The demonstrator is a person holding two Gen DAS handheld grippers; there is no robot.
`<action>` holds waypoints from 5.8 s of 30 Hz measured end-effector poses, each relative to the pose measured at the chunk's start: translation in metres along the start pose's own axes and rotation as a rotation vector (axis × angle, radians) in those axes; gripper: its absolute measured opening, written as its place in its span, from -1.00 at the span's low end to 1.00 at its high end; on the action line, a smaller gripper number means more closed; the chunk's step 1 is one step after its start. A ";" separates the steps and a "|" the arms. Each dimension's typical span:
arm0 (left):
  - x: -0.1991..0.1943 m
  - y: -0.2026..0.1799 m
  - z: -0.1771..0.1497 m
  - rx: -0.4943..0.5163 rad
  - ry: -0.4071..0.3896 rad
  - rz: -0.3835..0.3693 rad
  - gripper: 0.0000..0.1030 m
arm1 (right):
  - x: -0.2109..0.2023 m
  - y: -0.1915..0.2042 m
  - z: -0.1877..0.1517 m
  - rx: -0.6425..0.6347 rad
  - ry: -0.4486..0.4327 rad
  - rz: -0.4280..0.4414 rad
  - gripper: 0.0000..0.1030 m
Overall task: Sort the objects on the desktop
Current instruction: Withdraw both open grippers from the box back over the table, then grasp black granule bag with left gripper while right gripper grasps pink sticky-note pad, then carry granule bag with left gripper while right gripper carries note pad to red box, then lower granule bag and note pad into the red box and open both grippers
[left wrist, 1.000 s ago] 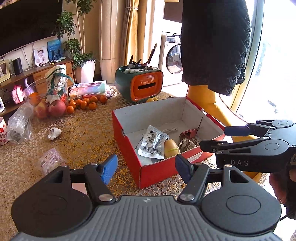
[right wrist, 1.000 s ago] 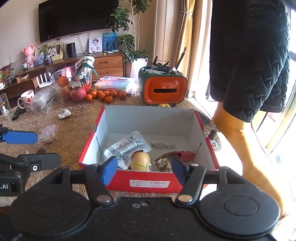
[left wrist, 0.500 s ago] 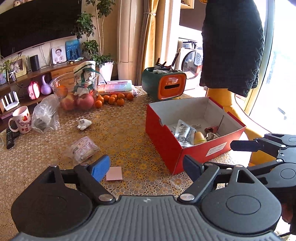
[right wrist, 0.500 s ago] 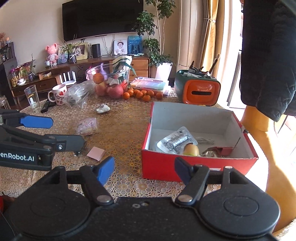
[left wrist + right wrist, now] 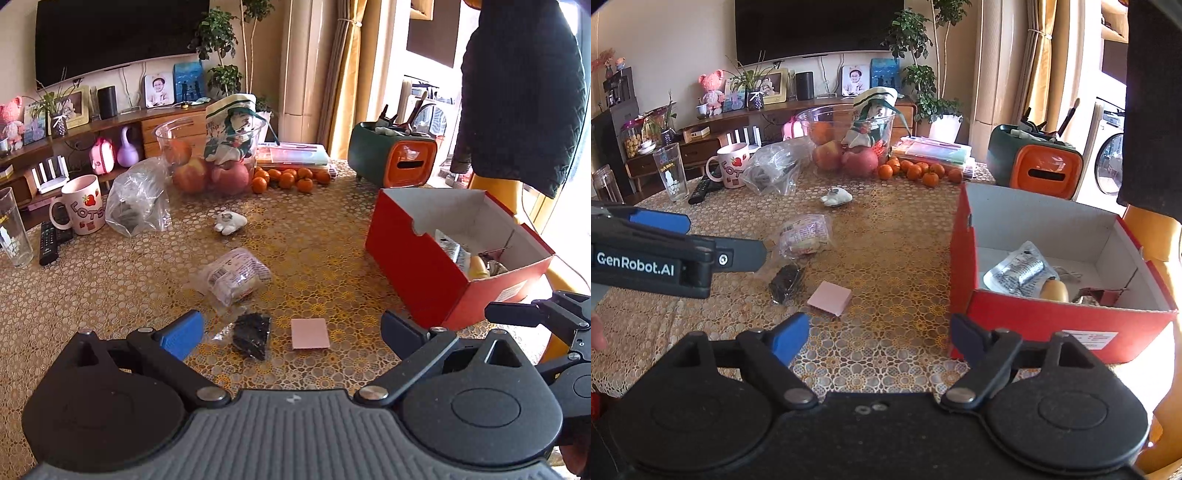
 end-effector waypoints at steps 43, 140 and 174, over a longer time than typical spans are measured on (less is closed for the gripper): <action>0.133 0.058 -0.072 -0.051 0.126 0.037 0.99 | 0.145 0.041 -0.048 -0.003 0.057 0.003 0.51; 0.064 -0.208 0.030 0.169 0.083 -0.259 -0.35 | -0.043 -0.188 0.032 0.097 -0.083 -0.173 -0.20; 0.206 -0.241 0.021 0.236 0.238 -0.230 -0.35 | 0.112 -0.281 0.010 0.144 0.168 -0.231 -0.20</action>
Point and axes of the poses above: each gripper's, at about its wrist camera, not at the fingertips, and x roughly the way its jaws point, y to its left, z to its top, the point moved 8 cm from there along x, roughly the way its jaws point, and after that the axes turned 13 degrees about -y, right-handed, at the moved point
